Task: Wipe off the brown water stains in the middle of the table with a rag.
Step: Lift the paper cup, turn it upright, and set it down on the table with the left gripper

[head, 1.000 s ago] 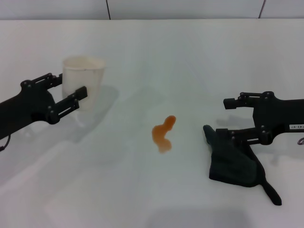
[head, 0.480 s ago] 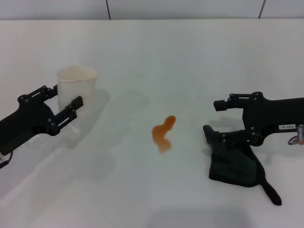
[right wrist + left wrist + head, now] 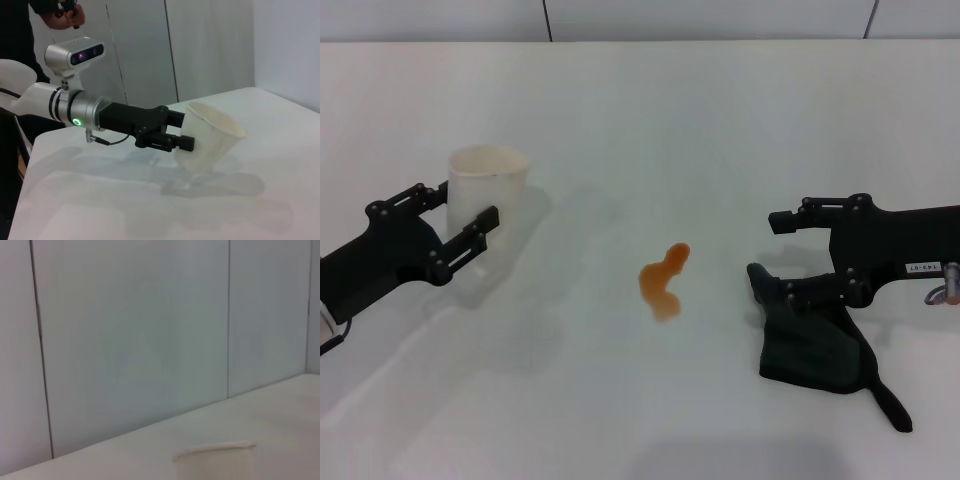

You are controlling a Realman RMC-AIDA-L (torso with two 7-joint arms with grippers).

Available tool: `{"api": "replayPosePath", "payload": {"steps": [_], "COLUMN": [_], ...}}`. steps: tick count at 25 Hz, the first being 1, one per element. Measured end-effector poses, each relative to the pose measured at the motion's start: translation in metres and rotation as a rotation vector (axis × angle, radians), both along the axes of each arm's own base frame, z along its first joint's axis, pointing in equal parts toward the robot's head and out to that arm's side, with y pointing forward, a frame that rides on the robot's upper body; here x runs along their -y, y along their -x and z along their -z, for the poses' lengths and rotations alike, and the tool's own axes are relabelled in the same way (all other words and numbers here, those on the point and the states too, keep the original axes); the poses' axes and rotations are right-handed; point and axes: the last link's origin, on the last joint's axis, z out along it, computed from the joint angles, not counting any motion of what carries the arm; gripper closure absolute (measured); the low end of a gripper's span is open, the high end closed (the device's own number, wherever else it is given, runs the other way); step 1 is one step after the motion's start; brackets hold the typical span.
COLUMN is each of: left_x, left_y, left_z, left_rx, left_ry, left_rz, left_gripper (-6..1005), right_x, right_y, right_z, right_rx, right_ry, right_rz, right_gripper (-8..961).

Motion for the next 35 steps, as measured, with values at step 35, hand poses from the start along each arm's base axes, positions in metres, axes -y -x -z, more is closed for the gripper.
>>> {"api": "replayPosePath", "payload": {"steps": [35], "left_x": [0.006], "left_y": [0.009], "left_z": [0.009], "left_rx": [-0.121], "left_ry": [0.048], "left_rz": [0.013], "left_gripper": [395], "right_x": [-0.001], "right_y": [0.007], "right_z": [0.002], "right_rx": [0.005], "right_ry": [0.008], "right_rz": [-0.024], "right_gripper": [112]}}
